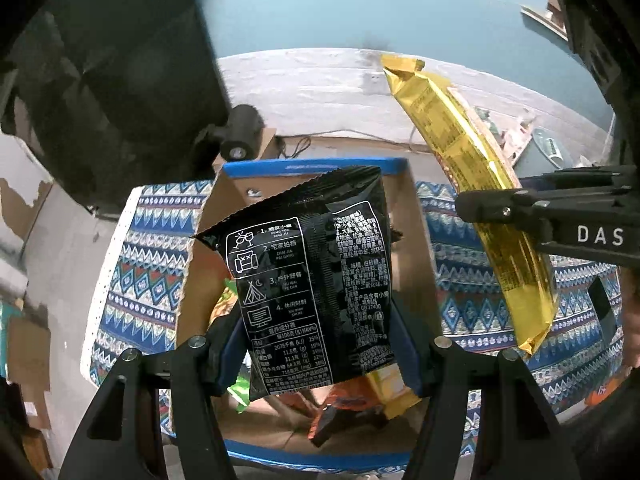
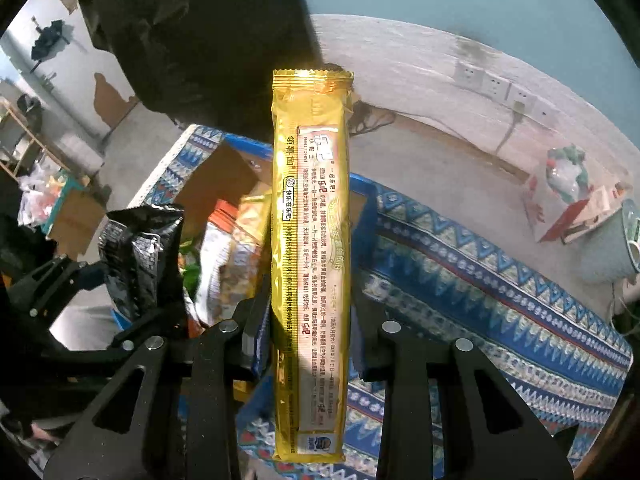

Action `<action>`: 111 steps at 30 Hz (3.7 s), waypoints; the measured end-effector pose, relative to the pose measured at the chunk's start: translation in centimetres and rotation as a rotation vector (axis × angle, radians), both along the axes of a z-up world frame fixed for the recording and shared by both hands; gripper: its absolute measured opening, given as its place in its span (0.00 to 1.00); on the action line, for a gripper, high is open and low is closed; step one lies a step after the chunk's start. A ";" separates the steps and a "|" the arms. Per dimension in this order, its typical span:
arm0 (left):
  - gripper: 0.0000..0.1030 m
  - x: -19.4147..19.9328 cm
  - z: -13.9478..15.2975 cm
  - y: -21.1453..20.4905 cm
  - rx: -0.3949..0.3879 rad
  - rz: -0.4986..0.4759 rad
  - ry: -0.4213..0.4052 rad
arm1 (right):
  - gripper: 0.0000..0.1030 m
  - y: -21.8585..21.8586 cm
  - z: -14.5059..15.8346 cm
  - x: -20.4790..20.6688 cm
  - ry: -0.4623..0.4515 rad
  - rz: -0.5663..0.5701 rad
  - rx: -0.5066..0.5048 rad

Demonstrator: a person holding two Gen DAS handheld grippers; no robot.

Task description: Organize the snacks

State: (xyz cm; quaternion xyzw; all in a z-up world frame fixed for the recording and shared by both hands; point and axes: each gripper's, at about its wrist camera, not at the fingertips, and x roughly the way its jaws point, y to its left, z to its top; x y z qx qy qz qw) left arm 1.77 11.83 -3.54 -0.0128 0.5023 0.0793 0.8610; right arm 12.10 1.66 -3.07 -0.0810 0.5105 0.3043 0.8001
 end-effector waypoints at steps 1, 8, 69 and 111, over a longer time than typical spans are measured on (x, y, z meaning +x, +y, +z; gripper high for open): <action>0.63 -0.1 -0.2 0.3 -0.001 0.008 0.004 | 0.30 0.5 -0.1 0.1 0.005 0.003 0.000; 0.63 -0.4 -0.7 2.1 -0.016 0.049 0.021 | 0.30 2.9 -1.3 0.2 0.040 0.016 -0.004; 0.88 -4.0 5.4 -0.9 0.050 0.061 -0.034 | 0.71 -3.9 3.6 -6.6 -0.247 -0.022 -0.047; 0.89 -4.1 5.4 -2.1 0.070 0.054 -0.022 | 0.71 -4.5 3.2 -6.8 -0.229 -0.022 -0.045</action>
